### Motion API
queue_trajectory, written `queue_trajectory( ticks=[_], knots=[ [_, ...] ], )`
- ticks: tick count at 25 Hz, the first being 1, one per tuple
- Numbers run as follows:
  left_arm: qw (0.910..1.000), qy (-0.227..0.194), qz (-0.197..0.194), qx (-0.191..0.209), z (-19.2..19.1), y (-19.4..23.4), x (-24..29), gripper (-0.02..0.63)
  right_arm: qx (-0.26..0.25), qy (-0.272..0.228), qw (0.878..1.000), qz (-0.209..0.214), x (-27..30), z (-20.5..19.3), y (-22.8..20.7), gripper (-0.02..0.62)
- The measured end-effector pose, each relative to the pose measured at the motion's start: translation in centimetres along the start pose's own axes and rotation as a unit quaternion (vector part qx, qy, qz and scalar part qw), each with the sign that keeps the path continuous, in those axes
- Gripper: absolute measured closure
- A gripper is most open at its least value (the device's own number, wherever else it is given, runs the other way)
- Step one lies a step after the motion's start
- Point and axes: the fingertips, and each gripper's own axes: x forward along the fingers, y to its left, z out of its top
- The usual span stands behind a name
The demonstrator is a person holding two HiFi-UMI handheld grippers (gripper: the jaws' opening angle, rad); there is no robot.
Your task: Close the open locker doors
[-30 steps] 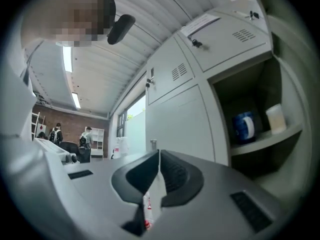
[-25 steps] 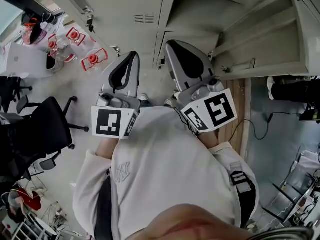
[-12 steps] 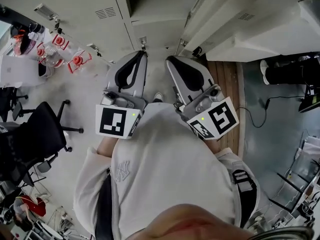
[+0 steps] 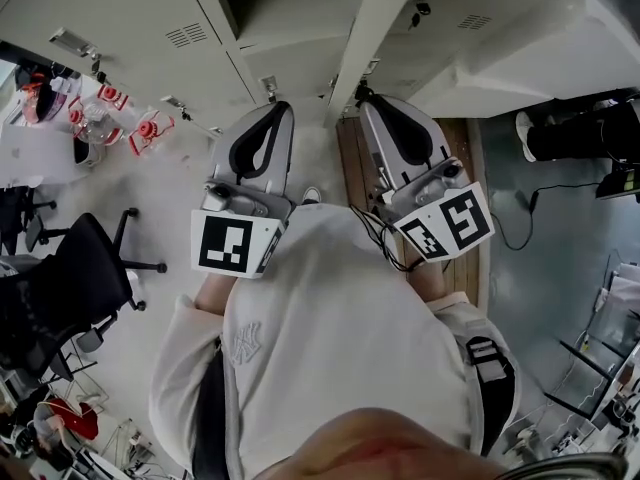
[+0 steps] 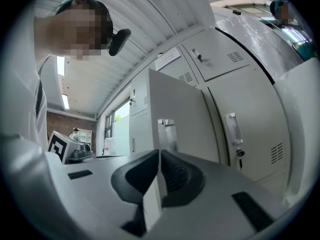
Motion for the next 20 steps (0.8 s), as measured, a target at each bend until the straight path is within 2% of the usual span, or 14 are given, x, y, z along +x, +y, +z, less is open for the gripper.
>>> queue_trajectory(
  ticks=[7, 11, 20],
  knots=[
    [0.9999, 0.002, 0.012, 0.000, -0.1, 0.9, 0.3, 0.604, 0.029, -0.011, 0.999, 0.017, 1.2, 0.5, -1.2, 0.574],
    [0.9998, 0.006, 0.017, -0.002, -0.5, 1.8, 0.1, 0.604, 0.042, -0.019, 0.998, 0.030, 1.9, 0.7, -1.3, 0.537],
    [0.9995, 0.010, 0.029, -0.007, -0.9, 4.8, -0.7, 0.604, 0.029, -0.011, 0.997, 0.067, 5.7, 0.4, 0.5, 0.537]
  ],
)
